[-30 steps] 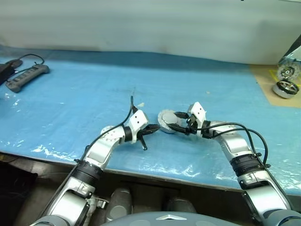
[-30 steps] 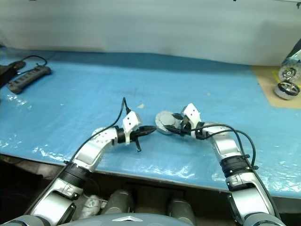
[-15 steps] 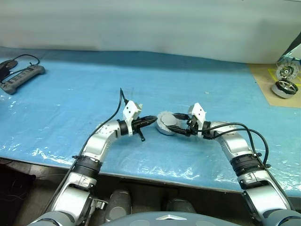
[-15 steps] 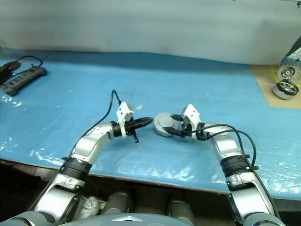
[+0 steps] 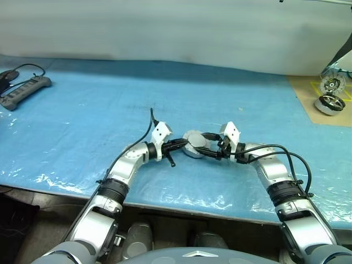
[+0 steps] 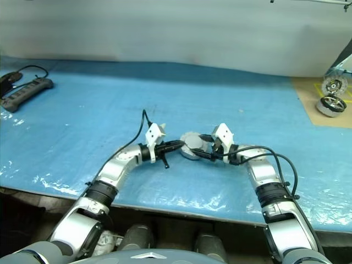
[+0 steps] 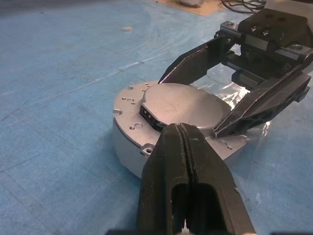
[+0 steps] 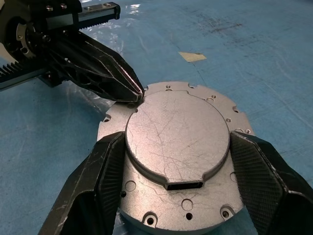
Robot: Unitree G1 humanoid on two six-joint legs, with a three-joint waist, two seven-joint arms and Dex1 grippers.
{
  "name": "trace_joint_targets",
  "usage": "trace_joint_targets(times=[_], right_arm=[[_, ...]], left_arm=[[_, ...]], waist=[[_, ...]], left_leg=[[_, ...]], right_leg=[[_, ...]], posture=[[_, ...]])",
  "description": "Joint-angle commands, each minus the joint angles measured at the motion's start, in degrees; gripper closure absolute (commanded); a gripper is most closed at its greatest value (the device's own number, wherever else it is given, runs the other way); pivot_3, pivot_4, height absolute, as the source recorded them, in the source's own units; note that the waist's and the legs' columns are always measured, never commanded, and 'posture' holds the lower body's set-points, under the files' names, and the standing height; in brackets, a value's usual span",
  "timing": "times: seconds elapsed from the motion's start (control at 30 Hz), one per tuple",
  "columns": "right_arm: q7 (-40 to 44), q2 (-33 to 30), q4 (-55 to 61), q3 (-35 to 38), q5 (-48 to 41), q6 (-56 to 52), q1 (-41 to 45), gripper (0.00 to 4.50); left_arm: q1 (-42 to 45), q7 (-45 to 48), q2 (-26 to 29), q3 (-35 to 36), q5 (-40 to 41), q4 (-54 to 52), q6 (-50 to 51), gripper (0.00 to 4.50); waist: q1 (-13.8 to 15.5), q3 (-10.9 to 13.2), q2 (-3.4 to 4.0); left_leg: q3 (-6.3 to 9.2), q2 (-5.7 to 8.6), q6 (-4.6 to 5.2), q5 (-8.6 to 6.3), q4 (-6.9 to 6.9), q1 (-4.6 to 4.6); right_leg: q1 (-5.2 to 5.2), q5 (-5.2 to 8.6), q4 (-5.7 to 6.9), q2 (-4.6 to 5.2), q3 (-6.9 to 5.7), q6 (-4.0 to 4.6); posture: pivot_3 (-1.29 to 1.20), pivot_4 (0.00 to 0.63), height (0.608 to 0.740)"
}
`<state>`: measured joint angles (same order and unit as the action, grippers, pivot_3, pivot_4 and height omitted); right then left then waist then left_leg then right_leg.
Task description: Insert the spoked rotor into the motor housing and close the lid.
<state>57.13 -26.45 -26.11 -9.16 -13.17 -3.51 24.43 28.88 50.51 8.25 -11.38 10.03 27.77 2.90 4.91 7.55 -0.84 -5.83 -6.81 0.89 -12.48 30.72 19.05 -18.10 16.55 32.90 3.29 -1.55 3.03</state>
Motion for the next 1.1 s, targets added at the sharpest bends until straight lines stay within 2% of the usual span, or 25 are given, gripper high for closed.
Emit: trace_joint_targets(times=[0.03, 0.1, 0.37, 0.5, 0.53, 0.63, 0.77, 0.83, 1.0, 1.03, 1.1], right_arm=[[-1.9, -1.0, -8.1, -4.7, 6.7, -7.2, -5.6, 1.53], [-2.0, -1.1, -7.9, -4.7, 6.7, -7.4, -5.5, 1.53], [-1.8, -1.9, -8.1, -3.7, 6.4, -5.0, -5.7, 1.53], [-2.9, -1.8, -11.0, -3.5, 7.4, -1.3, -4.9, 0.09], [-2.6, -1.6, -11.2, -3.4, 7.0, -1.2, -4.7, 0.04], [-2.3, -1.4, -12.1, -3.2, 6.8, -0.8, -4.1, 0.04], [-1.3, -0.9, -13.5, -2.3, 6.1, -0.6, -2.9, 0.04], [-1.4, -1.3, -12.9, -2.0, 6.3, 0.5, -2.8, 0.04], [-0.4, -4.4, -5.0, -1.3, 6.9, 3.6, -4.2, 0.04], [-0.3, -4.9, -3.3, -1.6, 7.2, 3.8, -4.4, 0.04], [0.0, -6.0, -0.4, -2.1, 7.5, 3.5, -4.2, 0.04]], left_arm=[[1.5, -1.5, 0.5, -0.6, -3.1, 3.1, -3.2, 4.50], [1.6, -2.5, 0.6, -0.6, -3.9, 3.9, -3.2, 4.50], [1.0, -5.4, 0.4, -1.3, -6.0, 1.5, -2.8, 4.50], [0.4, -3.3, -0.2, -2.8, -5.1, -2.8, -0.2, 4.50], [0.4, -3.0, -0.3, -3.0, -5.0, -3.3, 0.2, 4.50], [0.3, -2.3, -0.3, -3.8, -5.2, -4.6, 1.3, 4.50], [0.0, -2.5, 0.0, -4.3, -5.8, -5.9, 2.4, 4.50], [0.3, -2.5, 0.1, -4.2, -5.9, -5.8, 2.8, 4.50], [1.6, -2.7, 0.7, -3.9, -7.0, -2.5, 1.9, 4.50], [1.8, -2.7, 0.7, -3.8, -7.1, -1.7, 1.4, 4.50], [2.2, -2.8, 0.5, -3.8, -7.2, -0.3, 0.6, 4.50]], waist=[[0.0, 0.0, 0.02], [0.0, 0.0, 0.02], [0.0, 0.0, -0.03], [0.0, 0.1, -0.06], [0.0, 0.1, -0.08], [-0.1, 0.1, -0.05], [-0.2, 0.2, 0.09], [-0.2, 0.4, 0.09], [0.2, 0.6, 0.20], [0.5, 0.6, 0.25], [0.5, 0.6, 0.24]], left_leg=[[0.00, 0.00, 0.00, 0.00, -0.02, -0.01], [0.00, 0.00, 0.00, 0.00, -0.03, -0.03], [0.00, 0.00, -0.01, 0.00, -0.06, -0.02], [-0.03, 0.00, -0.01, 0.00, -0.08, 0.07], [-0.07, 0.00, -0.01, 0.00, -0.10, 0.12], [-0.16, 0.00, 0.00, 0.00, -0.19, 0.30], [-0.22, -0.03, 0.00, 0.01, -0.31, 0.20], [-0.33, -0.08, -0.01, 0.01, -0.31, 0.16], [-0.79, -0.17, 0.03, 0.03, -0.31, 0.25], [-1.01, -0.23, 0.10, 0.07, -0.31, 0.32], [-1.27, -0.30, 0.48, 0.31, -0.28, 0.66]], right_leg=[[-0.01, 0.03, -0.04, 0.00, 0.00, -0.05], [-0.04, 0.17, -0.07, 0.00, 0.00, -0.29], [-0.10, 0.18, -0.13, 0.00, 0.02, -0.32], [-0.20, 0.24, -0.15, 0.01, 0.04, -0.42], [-0.20, 0.23, -0.15, 0.01, 0.06, -0.41], [-0.22, 0.01, -0.18, 0.02, 0.07, -0.01], [-0.21, 0.02, -0.20, 0.02, 0.07, -0.04], [-0.24, 0.23, -0.20, 0.04, 0.07, -0.40], [-0.71, 0.18, -0.20, 0.17, 0.16, -0.31], [-0.72, 0.02, -0.20, 0.22, 0.17, -0.04], [-0.82, -0.07, -0.19, 0.28, 0.16, -0.09]], posture=[[0.00, 0.150, 0.740], [0.00, 0.150, 0.740], [0.00, 0.150, 0.740], [0.00, 0.150, 0.740], [0.00, 0.150, 0.740], [0.00, 0.150, 0.740], [0.00, 0.150, 0.740], [0.00, 0.150, 0.740], [0.00, 0.150, 0.740], [0.00, 0.150, 0.740], [0.00, 0.150, 0.740]])
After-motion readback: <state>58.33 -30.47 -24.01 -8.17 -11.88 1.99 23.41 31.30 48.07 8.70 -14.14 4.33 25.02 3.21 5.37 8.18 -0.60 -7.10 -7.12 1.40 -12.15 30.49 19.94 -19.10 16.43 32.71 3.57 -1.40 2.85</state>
